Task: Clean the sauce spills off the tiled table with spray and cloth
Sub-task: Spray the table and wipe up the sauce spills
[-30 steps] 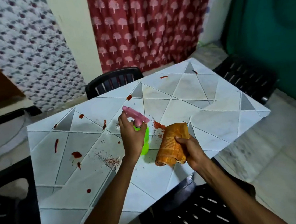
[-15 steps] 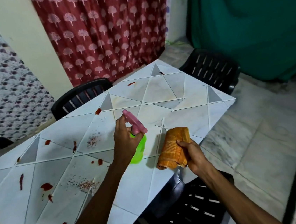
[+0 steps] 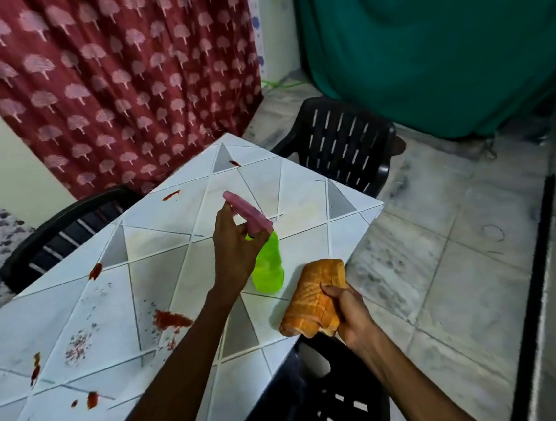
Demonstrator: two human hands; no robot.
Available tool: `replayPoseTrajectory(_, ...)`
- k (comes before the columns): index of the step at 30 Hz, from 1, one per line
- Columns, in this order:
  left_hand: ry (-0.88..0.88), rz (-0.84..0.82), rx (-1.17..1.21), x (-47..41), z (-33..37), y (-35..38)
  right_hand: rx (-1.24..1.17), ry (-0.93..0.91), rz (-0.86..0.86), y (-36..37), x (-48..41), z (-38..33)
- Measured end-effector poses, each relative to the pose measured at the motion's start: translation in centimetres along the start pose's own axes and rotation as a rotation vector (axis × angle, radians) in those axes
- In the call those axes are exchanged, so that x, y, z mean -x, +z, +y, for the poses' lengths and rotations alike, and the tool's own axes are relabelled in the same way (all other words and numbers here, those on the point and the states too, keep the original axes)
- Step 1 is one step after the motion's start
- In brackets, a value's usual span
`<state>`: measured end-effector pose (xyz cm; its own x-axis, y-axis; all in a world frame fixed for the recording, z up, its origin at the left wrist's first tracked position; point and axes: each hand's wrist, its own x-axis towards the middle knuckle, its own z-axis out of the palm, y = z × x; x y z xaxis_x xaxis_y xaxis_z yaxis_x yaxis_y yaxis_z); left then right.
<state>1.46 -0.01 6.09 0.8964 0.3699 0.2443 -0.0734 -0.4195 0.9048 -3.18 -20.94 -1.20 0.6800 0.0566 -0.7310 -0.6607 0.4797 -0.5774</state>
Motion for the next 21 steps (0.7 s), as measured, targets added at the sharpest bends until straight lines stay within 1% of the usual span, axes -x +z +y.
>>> replayPoseTrajectory(6,0.054,-0.036,-0.025,-5.9,-0.4,5.5,-0.051,0.009,0.016,-1.0,-3.2,-2.7)
replayPoseTrajectory(12,0.104,-0.004,-0.025,-9.2,-0.3,8.7,-0.109,0.011,0.008,-1.3,-5.0,-5.0)
replayPoseTrajectory(18,0.062,0.043,-0.007,-10.1,-0.8,10.1,-0.095,0.004,0.045,-1.4,-6.1,-5.5)
replayPoseTrajectory(21,0.044,0.004,-0.016,-9.8,-1.2,10.1,-0.079,0.0,0.03,-1.3,-6.0,-5.5)
